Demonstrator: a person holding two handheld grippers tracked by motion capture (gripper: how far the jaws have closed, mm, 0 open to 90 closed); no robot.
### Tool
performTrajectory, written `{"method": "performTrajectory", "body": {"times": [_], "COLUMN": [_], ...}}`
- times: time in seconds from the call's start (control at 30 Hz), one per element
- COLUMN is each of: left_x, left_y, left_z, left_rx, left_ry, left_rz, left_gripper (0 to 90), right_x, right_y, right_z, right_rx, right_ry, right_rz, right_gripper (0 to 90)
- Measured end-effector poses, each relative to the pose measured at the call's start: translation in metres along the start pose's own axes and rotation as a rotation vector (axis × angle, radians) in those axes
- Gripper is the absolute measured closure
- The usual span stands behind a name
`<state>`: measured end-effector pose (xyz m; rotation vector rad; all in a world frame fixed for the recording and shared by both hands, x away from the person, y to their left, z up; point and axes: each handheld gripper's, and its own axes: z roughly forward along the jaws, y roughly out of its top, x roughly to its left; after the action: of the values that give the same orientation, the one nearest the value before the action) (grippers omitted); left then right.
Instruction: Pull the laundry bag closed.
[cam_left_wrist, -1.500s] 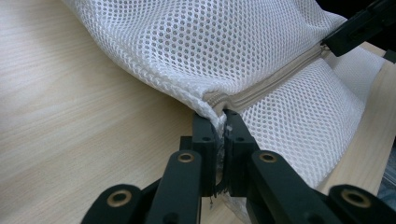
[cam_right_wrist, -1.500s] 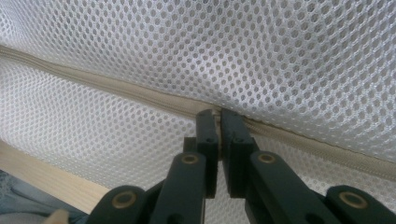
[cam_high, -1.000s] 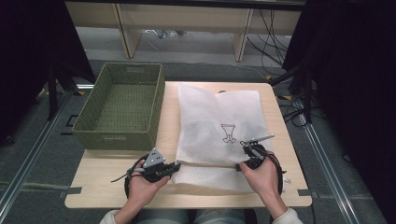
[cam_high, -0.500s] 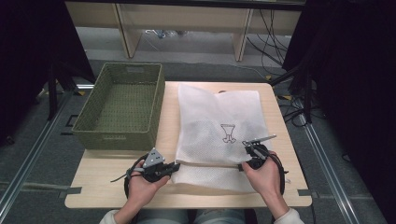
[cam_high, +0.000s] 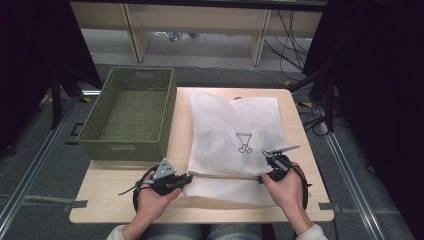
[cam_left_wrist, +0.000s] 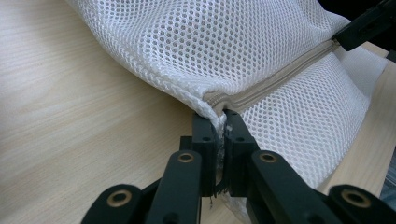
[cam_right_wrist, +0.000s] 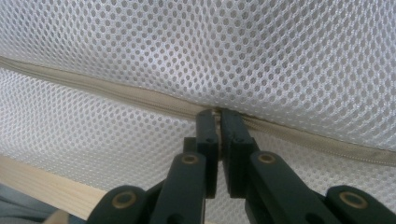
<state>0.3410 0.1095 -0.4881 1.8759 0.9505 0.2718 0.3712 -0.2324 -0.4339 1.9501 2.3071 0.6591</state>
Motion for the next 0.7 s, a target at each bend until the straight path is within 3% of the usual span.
{"method": "performTrajectory", "body": {"times": [0.03,0.07,0.2,0.27,0.4,0.43,0.7], "left_x": [0.0000,0.0003,0.0003,0.0001,0.0003,0.0003,0.0002], "left_y": [0.0000,0.0001,0.0001,0.0000,0.0001,0.0001,0.0000], "left_z": [0.0000,-0.0001,-0.0001,0.0000,-0.0001,0.0000,0.0001], "left_rx": [0.000,0.000,0.000,0.000,0.001,0.001,0.002], "left_ry": [0.000,-0.003,-0.002,-0.001,-0.002,-0.002,-0.003], "left_rz": [-0.002,-0.003,-0.004,-0.004,-0.003,-0.004,-0.005], "left_gripper": [84.6,84.6,84.6,84.6,84.6,84.6,84.6], "right_x": [-0.0036,-0.0016,-0.0029,-0.0014,-0.0075,-0.0057,-0.0065], "right_y": [0.0005,0.0001,0.0000,-0.0007,-0.0026,-0.0022,-0.0024], "right_z": [0.0011,0.0006,-0.0004,-0.0028,-0.0045,-0.0039,-0.0039], "right_rx": [-0.010,-0.006,-0.005,0.014,0.026,0.010,0.008], "right_ry": [0.005,0.001,-0.009,-0.007,-0.005,-0.006,-0.004], "right_rz": [-0.044,-0.025,-0.026,0.020,-0.018,0.015,0.016], "right_gripper": [87.2,87.2,87.2,87.2,87.2,87.2,87.2]}}
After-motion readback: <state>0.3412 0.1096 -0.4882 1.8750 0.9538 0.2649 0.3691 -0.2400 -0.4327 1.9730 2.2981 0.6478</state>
